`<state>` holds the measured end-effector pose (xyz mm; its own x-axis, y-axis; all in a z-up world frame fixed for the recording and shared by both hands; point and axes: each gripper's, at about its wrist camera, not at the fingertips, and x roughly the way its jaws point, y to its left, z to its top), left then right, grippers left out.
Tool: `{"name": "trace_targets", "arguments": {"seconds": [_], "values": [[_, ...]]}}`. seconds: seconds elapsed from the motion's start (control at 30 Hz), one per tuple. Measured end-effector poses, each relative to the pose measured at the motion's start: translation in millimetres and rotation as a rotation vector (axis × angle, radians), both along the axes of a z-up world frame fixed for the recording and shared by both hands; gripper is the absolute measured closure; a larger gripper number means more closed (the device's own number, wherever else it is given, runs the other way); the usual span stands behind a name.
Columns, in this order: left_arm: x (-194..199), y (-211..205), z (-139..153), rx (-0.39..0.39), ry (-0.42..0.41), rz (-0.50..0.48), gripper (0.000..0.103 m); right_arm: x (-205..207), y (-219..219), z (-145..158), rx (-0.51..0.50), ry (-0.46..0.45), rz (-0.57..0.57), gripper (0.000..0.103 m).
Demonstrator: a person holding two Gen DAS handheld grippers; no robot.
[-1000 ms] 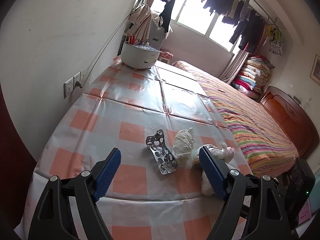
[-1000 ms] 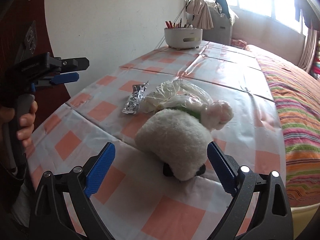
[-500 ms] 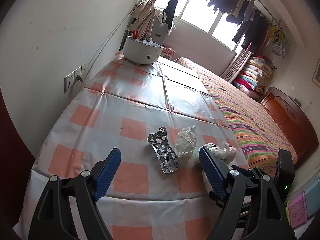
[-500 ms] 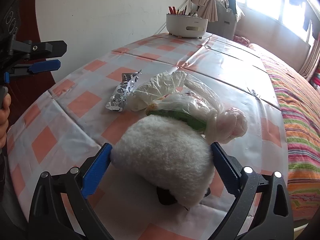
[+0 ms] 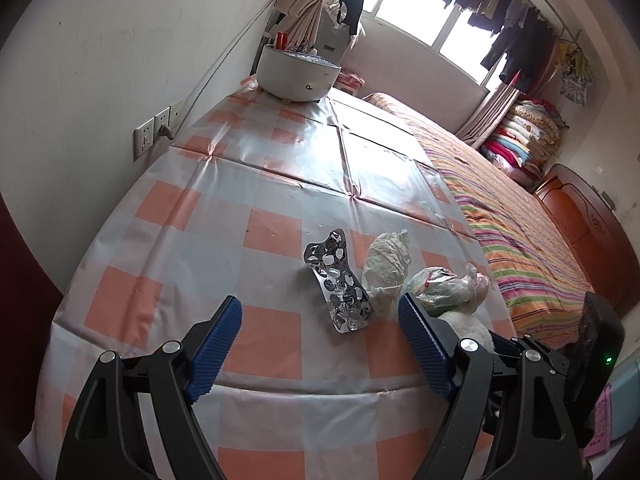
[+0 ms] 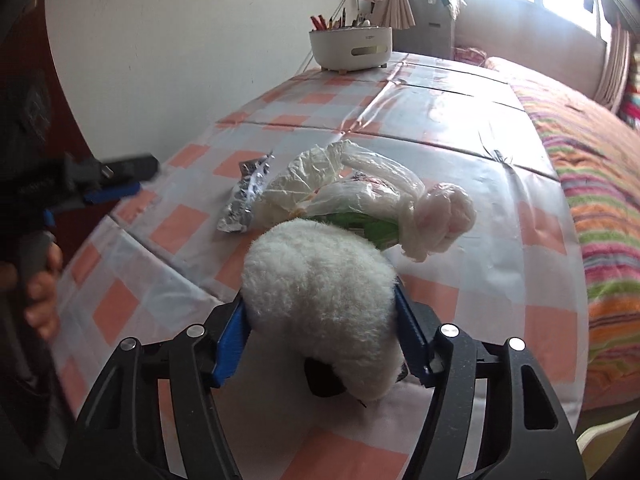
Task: Collect trash
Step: 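Grasp the white fluffy toy with the right tool while the left tool grasps the blister pack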
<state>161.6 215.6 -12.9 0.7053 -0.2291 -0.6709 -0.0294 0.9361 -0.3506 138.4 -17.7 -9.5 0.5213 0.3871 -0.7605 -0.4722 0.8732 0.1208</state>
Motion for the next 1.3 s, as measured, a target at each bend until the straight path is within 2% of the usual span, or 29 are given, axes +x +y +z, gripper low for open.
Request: {"name": "trace_targets", "arguments": {"seconds": [0.3,0.43,0.53,0.83,1.0,1.2,1.3], "values": [[24,-24,-18,0.012,0.063,0.013,0.025,-26,-26,30,0.218,0.003,-0.033,0.04],[44,-27,-25,-0.027,0.104,0.04,0.025,-32,-33,36,0.269,0.001,-0.041,0.039],[55,-27,-29,-0.033,0.133,0.074,0.025,-37,-39,39,0.285,-0.006,-0.045,0.039],[84,-33,-44,0.023,0.25,0.12,0.025,-43,-55,43,0.332,-0.009,-0.051,0.038],[90,-32,-45,0.048,0.255,0.155,0.024,-47,-56,48,0.357,-0.02,-0.044,0.037],[94,-45,-47,0.161,0.254,0.137,0.023,-49,-54,46,0.359,-0.017,-0.036,0.036],[93,-48,-48,0.19,0.25,0.133,0.023,-50,-54,47,0.361,-0.02,-0.034,0.035]]}}
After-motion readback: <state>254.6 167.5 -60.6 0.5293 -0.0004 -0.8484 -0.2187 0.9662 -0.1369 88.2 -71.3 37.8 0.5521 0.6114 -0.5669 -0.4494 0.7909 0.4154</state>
